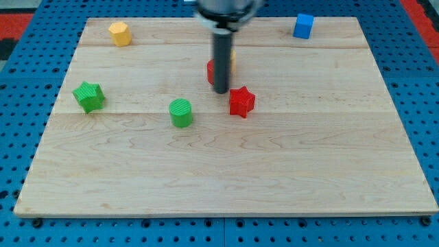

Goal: Separate red circle from the yellow heart

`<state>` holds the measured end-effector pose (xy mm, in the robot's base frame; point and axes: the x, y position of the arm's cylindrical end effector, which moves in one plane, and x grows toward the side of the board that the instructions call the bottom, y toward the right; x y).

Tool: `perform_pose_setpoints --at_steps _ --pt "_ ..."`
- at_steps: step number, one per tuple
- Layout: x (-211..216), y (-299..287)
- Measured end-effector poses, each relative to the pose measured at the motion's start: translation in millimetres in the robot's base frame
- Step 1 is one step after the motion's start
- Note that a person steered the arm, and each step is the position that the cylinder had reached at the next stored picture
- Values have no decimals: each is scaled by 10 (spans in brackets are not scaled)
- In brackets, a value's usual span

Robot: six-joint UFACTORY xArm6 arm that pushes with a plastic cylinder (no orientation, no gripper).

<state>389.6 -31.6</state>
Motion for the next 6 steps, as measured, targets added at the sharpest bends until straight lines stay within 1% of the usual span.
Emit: perform_pose_setpoints --at_steps 1,2,3,4,5,6 --pt "-235 -417" --pt "-327 225" --pt "-255 1022" --pt "-576 880" --pt "-607 1161" --pt "-309 1777"
